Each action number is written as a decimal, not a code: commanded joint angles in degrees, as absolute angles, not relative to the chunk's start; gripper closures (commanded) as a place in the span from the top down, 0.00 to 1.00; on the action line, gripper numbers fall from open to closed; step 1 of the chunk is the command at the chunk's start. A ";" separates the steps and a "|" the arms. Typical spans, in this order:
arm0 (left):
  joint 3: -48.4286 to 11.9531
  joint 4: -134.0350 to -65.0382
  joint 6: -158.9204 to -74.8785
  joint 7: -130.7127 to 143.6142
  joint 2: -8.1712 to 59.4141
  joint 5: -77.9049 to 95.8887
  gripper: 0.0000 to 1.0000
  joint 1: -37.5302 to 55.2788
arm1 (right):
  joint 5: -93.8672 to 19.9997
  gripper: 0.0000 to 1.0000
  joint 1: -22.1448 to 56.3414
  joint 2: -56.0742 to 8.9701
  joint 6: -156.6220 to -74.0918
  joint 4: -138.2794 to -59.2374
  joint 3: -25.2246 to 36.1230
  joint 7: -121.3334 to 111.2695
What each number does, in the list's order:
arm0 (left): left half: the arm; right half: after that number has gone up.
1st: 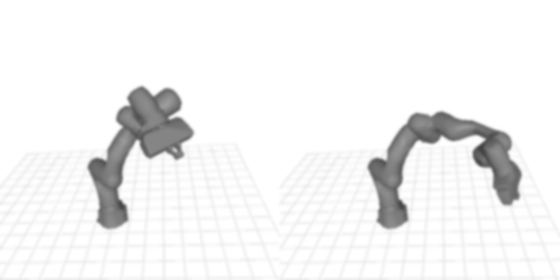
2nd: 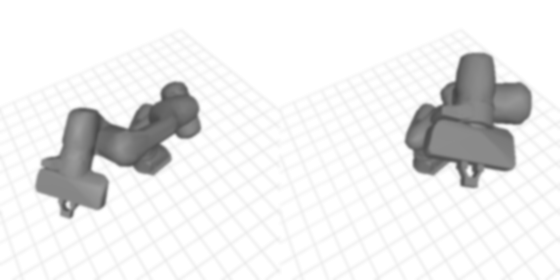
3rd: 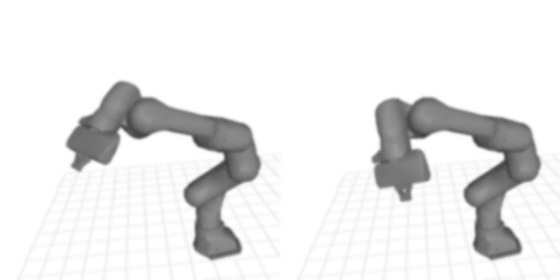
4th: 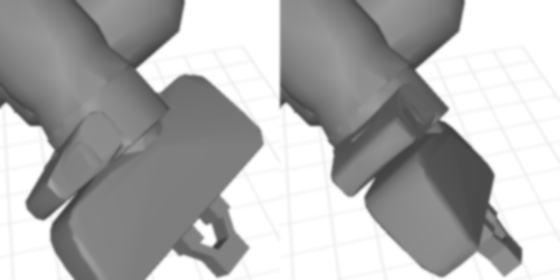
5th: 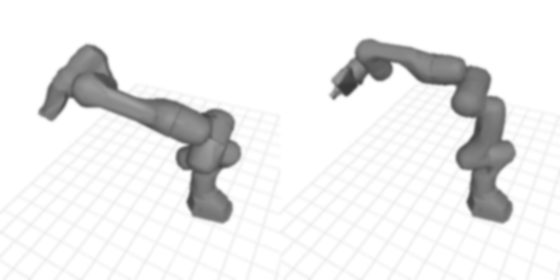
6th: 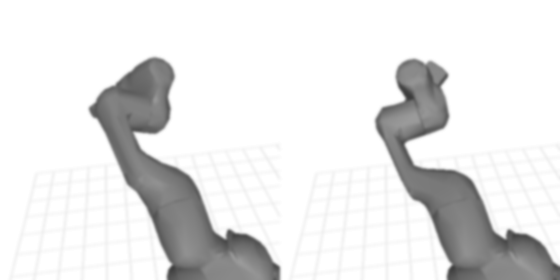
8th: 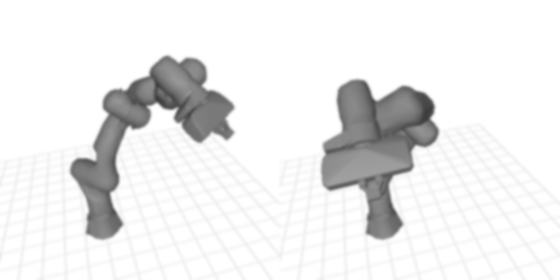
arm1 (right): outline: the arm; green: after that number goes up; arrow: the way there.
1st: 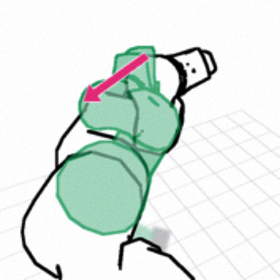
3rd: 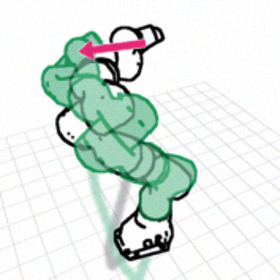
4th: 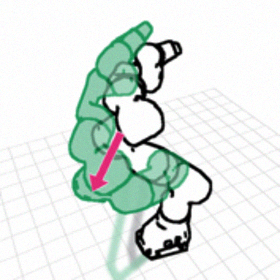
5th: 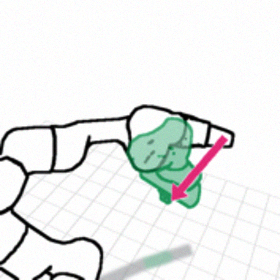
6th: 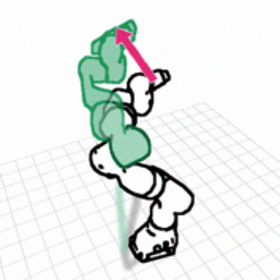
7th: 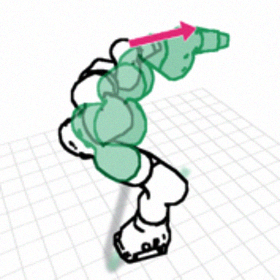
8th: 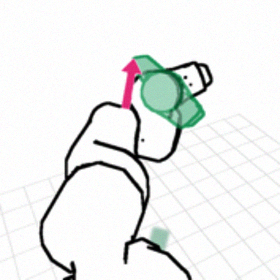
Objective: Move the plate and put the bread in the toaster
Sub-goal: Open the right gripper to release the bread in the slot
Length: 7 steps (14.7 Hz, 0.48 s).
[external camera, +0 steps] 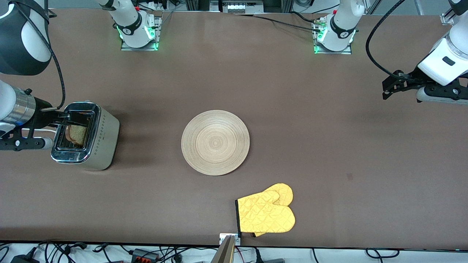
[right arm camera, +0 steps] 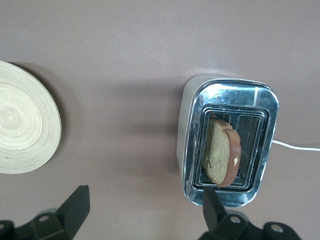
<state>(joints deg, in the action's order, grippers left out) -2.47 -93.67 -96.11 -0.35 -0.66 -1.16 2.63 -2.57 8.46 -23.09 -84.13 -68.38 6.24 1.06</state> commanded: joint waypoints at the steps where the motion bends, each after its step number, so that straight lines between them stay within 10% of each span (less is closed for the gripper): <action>1: -2.46 -92.20 -94.92 0.09 -0.26 -0.35 1.00 2.81 | -2.20 1.00 7.91 -23.29 -82.97 -67.06 6.15 -0.35; 7: -2.46 -92.20 -95.01 0.09 -0.18 -0.35 1.00 2.81 | -1.85 1.00 8.09 -23.12 -82.79 -66.97 6.42 0.18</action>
<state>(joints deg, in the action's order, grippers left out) -2.48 -93.65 -96.11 -0.35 -0.66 -1.16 2.63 -2.43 8.13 -23.07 -83.95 -68.11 6.35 0.83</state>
